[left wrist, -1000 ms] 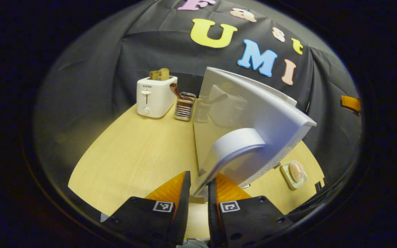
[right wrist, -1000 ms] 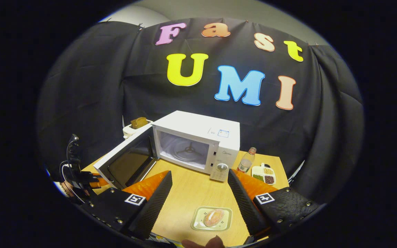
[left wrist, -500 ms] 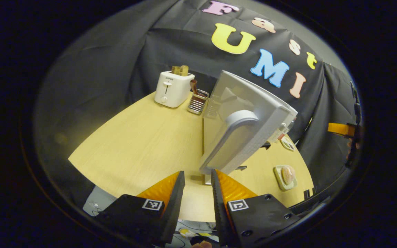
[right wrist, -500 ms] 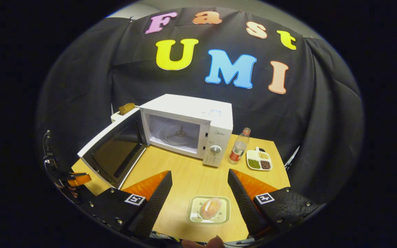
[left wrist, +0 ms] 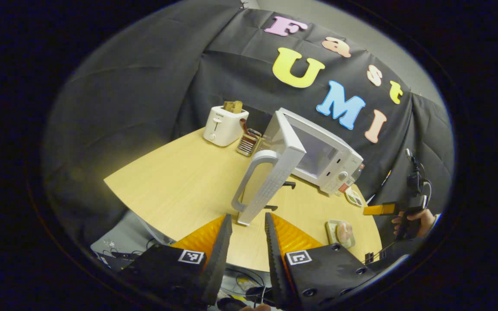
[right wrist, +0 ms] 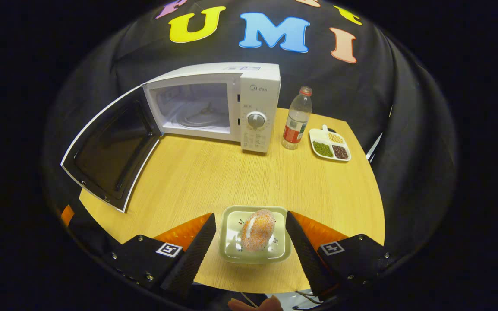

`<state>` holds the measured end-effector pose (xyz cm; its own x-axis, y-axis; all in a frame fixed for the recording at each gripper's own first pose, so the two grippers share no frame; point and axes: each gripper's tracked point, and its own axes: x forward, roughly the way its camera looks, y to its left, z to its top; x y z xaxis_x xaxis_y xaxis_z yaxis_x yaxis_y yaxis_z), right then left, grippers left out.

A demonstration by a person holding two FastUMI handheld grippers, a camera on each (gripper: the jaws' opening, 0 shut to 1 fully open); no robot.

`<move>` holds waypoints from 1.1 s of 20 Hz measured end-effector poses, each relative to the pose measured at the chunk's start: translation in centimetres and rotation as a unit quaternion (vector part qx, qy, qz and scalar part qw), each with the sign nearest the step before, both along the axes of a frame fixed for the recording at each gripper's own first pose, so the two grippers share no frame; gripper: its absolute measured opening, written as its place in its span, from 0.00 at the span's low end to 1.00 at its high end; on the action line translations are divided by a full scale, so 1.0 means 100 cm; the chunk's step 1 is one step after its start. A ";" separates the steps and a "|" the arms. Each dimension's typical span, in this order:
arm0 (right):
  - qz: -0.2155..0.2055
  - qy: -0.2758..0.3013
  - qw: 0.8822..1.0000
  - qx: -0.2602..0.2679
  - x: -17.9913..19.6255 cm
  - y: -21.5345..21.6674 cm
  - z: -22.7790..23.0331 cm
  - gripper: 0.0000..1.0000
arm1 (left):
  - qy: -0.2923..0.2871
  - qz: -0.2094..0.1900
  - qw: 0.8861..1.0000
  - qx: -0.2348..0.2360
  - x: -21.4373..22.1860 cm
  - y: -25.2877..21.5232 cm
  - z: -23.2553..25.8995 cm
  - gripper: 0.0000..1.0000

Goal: Open the microwave oven with the left hand, put the food in, and close the microwave oven.

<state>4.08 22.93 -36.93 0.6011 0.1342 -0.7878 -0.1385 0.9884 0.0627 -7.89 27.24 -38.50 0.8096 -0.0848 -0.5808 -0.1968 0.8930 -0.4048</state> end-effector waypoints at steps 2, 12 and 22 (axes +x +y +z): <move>0.018 0.019 1.000 -0.011 0.000 0.003 -0.021 1.00 | 0.003 0.012 1.000 0.005 -0.001 0.000 0.007 0.62; 0.041 0.101 0.992 -0.057 0.007 -0.004 -0.105 1.00 | 0.001 0.069 0.998 0.012 -0.010 -0.011 0.043 0.61; 0.034 0.134 0.990 -0.017 0.000 -0.006 -0.128 0.87 | 0.000 0.065 0.998 0.012 -0.010 -0.027 0.047 0.61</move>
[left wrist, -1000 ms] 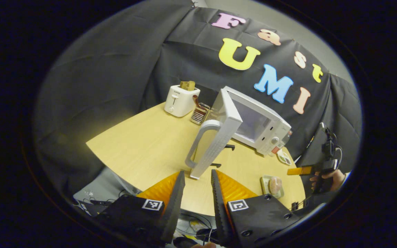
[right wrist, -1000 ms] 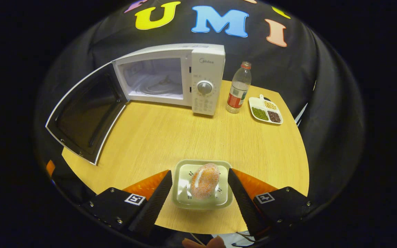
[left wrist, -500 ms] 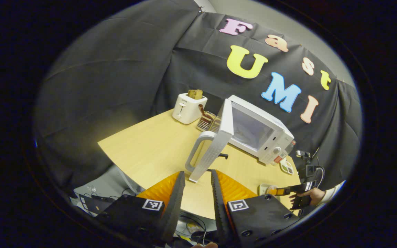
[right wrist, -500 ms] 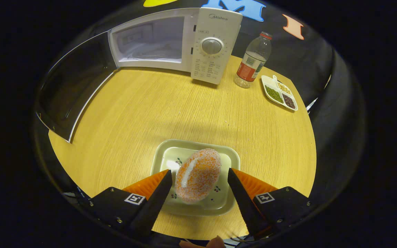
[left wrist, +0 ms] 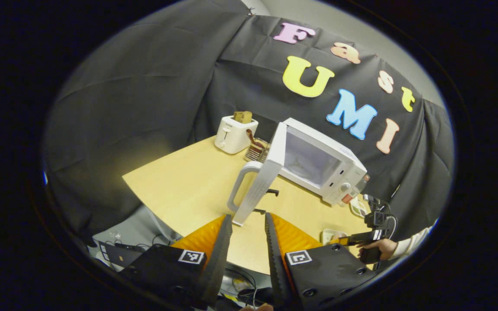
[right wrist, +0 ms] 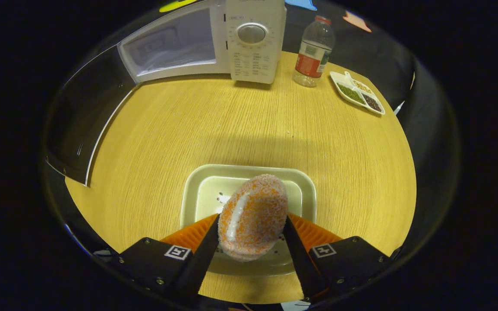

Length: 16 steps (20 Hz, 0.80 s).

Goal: Open the microwave oven with the left hand, put the food in, and close the microwave oven.

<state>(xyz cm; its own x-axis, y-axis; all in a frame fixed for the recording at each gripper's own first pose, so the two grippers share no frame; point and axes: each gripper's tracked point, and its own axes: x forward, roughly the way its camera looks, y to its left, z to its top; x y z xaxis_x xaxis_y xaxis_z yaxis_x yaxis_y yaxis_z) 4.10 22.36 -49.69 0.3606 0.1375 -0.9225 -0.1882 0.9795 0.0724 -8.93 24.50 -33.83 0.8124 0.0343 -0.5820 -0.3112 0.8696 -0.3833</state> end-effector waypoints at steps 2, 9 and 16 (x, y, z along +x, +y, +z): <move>0.002 0.000 1.000 0.002 0.002 0.001 -0.003 0.80 | -0.005 -0.003 1.000 -0.003 0.004 -0.002 0.002 0.61; 0.015 0.012 1.000 0.008 0.000 0.003 -0.003 0.67 | -0.022 -0.019 1.000 -0.004 0.015 -0.002 0.008 0.61; 0.003 0.023 1.000 0.006 0.003 0.003 -0.002 0.70 | -0.043 -0.022 0.999 -0.011 0.007 -0.001 0.016 0.61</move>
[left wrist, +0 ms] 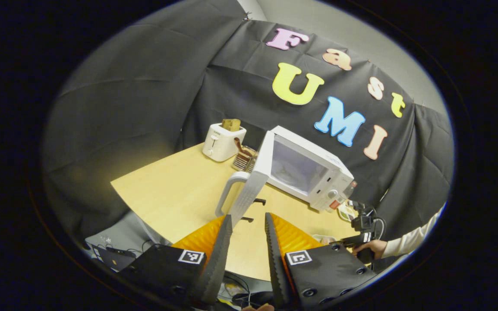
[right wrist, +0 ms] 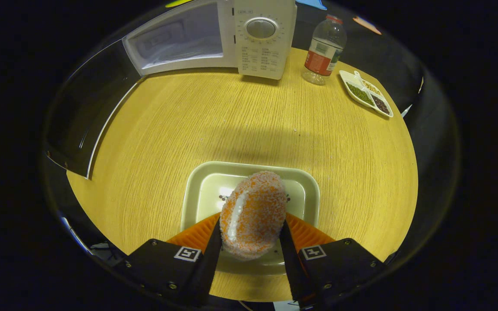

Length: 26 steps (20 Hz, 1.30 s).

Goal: Open the microwave oven with the left hand, put the food in, and close the microwave oven.

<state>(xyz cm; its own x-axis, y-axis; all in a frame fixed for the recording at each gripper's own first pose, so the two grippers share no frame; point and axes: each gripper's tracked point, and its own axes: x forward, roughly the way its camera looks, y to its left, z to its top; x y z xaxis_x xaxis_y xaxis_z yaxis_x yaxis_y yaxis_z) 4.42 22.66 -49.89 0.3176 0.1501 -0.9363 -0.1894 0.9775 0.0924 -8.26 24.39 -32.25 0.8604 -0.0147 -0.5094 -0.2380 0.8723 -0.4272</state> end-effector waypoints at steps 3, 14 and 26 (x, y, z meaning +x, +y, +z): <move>-0.030 -0.001 1.000 0.000 -0.004 -0.001 0.000 0.69 | -0.007 0.002 1.000 0.002 -0.009 0.009 0.012 0.62; -0.186 0.051 0.973 0.126 0.003 0.052 0.050 0.70 | -0.044 0.015 0.999 -0.011 -0.011 0.037 0.018 0.54; -0.358 0.071 0.869 0.335 0.092 0.171 0.120 0.67 | -0.079 0.043 0.995 -0.030 0.010 0.065 0.024 0.48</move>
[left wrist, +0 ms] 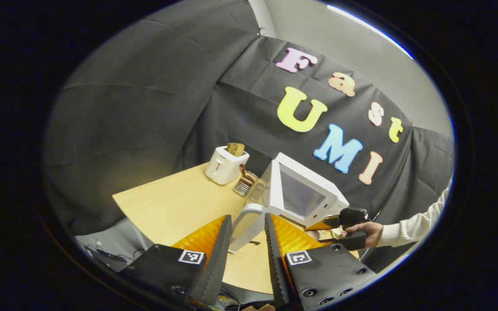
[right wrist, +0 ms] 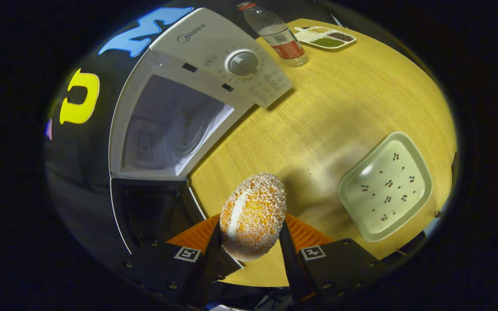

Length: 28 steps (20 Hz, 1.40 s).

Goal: Open the microwave oven with the left hand, put the food in, and close the microwave oven.

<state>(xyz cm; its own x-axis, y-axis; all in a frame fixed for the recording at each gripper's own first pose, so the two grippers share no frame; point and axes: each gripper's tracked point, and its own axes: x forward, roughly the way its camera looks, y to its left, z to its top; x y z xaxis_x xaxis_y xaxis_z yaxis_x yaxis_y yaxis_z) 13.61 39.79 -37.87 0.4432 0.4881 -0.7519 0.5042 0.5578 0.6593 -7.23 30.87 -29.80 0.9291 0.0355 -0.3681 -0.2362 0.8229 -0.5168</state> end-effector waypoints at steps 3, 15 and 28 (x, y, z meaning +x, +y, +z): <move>-0.033 -0.012 0.999 0.032 0.026 0.029 0.012 0.69 | 0.001 0.013 1.000 0.001 -0.003 0.015 0.000 0.48; -0.191 -0.107 0.971 0.094 0.144 0.081 0.017 0.69 | 0.041 0.017 0.999 0.015 0.002 0.025 -0.010 0.62; -0.258 -0.190 0.940 0.120 0.236 0.123 0.002 0.69 | 0.114 -0.049 0.992 -0.016 0.009 0.001 -0.040 0.55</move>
